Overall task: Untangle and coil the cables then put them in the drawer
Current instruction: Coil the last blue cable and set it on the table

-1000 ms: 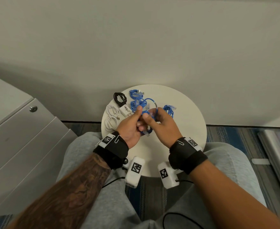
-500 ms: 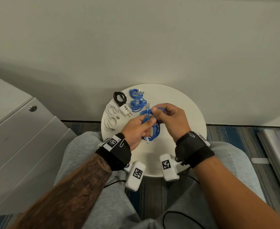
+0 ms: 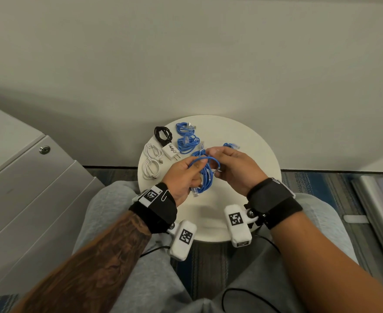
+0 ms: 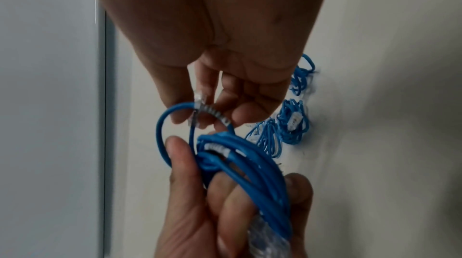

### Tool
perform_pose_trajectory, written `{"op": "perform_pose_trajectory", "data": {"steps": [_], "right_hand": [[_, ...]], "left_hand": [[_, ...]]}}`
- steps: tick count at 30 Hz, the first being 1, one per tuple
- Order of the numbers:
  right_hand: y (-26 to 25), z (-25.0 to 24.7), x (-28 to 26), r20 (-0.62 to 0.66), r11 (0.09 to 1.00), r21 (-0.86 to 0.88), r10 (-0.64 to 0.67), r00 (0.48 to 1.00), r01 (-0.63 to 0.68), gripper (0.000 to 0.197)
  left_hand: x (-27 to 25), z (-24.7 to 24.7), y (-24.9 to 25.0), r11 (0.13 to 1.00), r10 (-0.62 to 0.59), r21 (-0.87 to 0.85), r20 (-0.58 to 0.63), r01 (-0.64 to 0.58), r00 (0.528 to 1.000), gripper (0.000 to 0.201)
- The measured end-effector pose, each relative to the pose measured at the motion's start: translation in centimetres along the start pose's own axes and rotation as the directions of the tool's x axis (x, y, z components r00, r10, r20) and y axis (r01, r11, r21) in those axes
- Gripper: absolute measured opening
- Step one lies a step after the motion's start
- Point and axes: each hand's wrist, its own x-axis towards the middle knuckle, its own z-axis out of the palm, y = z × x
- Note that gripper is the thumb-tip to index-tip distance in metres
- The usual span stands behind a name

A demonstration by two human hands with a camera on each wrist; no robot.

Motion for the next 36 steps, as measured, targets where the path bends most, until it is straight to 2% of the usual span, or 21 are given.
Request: {"op": "perform_pose_trajectory", "data": {"steps": [2,4,7,10,12,14,18,22,25,27,29,32,34,36], "right_hand": [[0.1,0.0,0.0,0.046,1.000,0.016,0.021,0.999,-0.022,0.021],[0.2,0.0,0.0,0.048,1.000,0.014,-0.015,0.999,0.014,0.027],[0.3,0.3,-0.3,-0.060,0.982,-0.101,-0.166,0.984,0.159,0.027],[-0.6,0.2,-0.4,-0.182,0.937,-0.182,-0.330,0.926,0.298,0.022],[-2.0,-0.7,-0.2,-0.300,0.906,-0.187,-0.420,0.857,0.379,0.019],[-3.3,-2.1,0.3,-0.398,0.881,-0.193,-0.472,0.787,0.431,0.020],[-3.7,-3.5,1.0,-0.456,0.853,-0.282,-0.522,0.721,0.439,0.039],[-3.7,-4.0,1.4,-0.496,0.850,-0.308,-0.527,0.690,0.428,0.041],[-3.5,-4.1,1.2,-0.506,0.859,-0.295,-0.512,0.694,0.418,0.040],[-3.5,-4.0,0.8,-0.499,0.878,-0.257,-0.478,0.723,0.403,0.030],[-3.5,-3.9,0.1,-0.435,0.911,-0.191,-0.412,0.800,0.365,0.013],[-2.7,-3.2,-0.5,-0.255,0.955,-0.194,-0.271,0.928,0.226,0.014],[-1.6,-2.1,-0.4,-0.171,0.953,-0.277,-0.177,0.969,0.125,0.013],[-0.5,-1.1,-0.1,-0.117,0.939,-0.334,-0.123,0.985,0.078,0.010]], "left_hand": [[0.0,-0.1,-0.1,0.999,0.005,-0.034,0.015,-0.004,1.000,0.026],[0.0,0.0,-0.1,0.998,0.002,-0.058,0.036,0.000,0.999,0.029],[-0.3,0.4,0.4,0.996,-0.042,-0.072,0.061,0.046,0.997,0.023],[-0.7,0.9,1.2,0.985,-0.139,-0.087,0.132,0.151,0.981,0.015],[-1.0,1.1,1.2,0.969,-0.240,-0.026,0.143,0.246,0.960,0.023],[-1.3,1.4,0.8,0.953,-0.299,0.104,0.141,0.286,0.944,0.034],[-1.6,2.0,0.2,0.919,-0.335,0.280,0.181,0.278,0.925,0.035],[-1.5,1.3,-0.4,0.929,-0.241,0.335,0.216,0.160,0.946,0.027],[-1.3,0.8,-0.4,0.948,-0.122,0.311,0.153,0.070,0.981,0.021],[-1.0,0.5,0.1,0.979,-0.051,0.204,0.088,0.032,0.995,0.019],[-0.6,0.0,0.7,0.999,-0.016,0.052,0.023,0.015,1.000,0.018],[-0.2,-0.6,1.6,0.992,-0.015,-0.125,-0.008,0.014,1.000,0.021],[-0.2,-0.6,2.0,0.984,-0.023,-0.178,0.016,0.026,1.000,0.022],[-0.2,-0.4,2.0,0.978,-0.041,-0.202,0.033,0.047,0.999,0.022]]}}
